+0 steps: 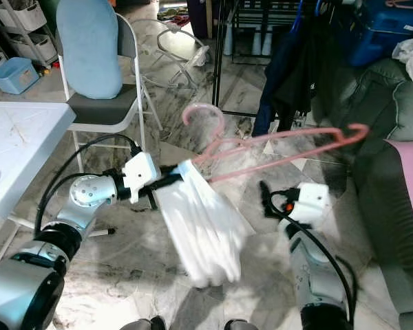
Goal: Hang hanger
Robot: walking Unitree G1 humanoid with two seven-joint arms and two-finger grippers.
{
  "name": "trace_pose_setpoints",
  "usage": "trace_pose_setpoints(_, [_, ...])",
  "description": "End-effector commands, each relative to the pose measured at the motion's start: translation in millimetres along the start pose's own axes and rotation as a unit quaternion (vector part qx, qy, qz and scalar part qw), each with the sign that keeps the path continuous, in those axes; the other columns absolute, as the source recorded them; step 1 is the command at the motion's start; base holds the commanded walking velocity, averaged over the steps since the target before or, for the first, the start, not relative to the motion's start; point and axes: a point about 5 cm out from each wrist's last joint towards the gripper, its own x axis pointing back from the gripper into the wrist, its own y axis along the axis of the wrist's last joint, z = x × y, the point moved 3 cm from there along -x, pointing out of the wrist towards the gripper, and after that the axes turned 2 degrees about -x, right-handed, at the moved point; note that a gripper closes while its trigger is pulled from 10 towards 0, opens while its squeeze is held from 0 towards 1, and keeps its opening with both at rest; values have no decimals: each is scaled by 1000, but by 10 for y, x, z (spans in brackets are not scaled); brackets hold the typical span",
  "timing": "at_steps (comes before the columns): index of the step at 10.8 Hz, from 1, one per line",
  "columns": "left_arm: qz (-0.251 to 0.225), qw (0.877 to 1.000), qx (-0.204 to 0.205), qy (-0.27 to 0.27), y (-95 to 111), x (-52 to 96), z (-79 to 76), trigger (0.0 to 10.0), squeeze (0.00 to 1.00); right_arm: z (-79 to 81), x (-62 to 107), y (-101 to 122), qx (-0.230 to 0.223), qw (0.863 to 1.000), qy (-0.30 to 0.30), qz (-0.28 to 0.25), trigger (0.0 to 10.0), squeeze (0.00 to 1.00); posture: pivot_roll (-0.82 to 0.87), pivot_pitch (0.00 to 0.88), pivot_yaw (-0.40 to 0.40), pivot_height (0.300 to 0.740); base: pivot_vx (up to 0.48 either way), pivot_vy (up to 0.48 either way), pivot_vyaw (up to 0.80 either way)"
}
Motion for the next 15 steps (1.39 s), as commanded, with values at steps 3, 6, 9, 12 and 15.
trace_pose_setpoints(3, [-23, 993, -103, -58, 213, -76, -10, 0, 0, 85, 16, 96, -9, 997, 75, 8, 10000, 0, -188, 155, 82, 740, 0, 0, 0])
trace_pose_setpoints(6, [-46, 987, -150, -36, 420, -158, 143, 0, 0, 279, 203, 56, -35, 984, 170, 35, 10000, 0, -202, 166, 91, 740, 0, 0, 0])
trace_pose_setpoints(9, [-78, 981, -173, -44, 567, -227, 133, 0, 0, 351, 333, -80, -38, 976, 203, 65, 10000, 0, -205, 174, 105, 740, 0, 0, 0])
trace_pose_setpoints(12, [-142, 972, -183, -34, 808, -259, 148, 0, 0, 324, 211, -178, -26, 979, 186, 82, 10000, 0, -186, 178, 103, 740, 0, 0, 0])
trace_pose_setpoints(15, [-196, 963, -184, -27, 997, -249, 121, 0, 0, 229, -22, -206, 3, 986, 132, 101, 10000, 0, -165, 175, 91, 740, 0, 0, 0])
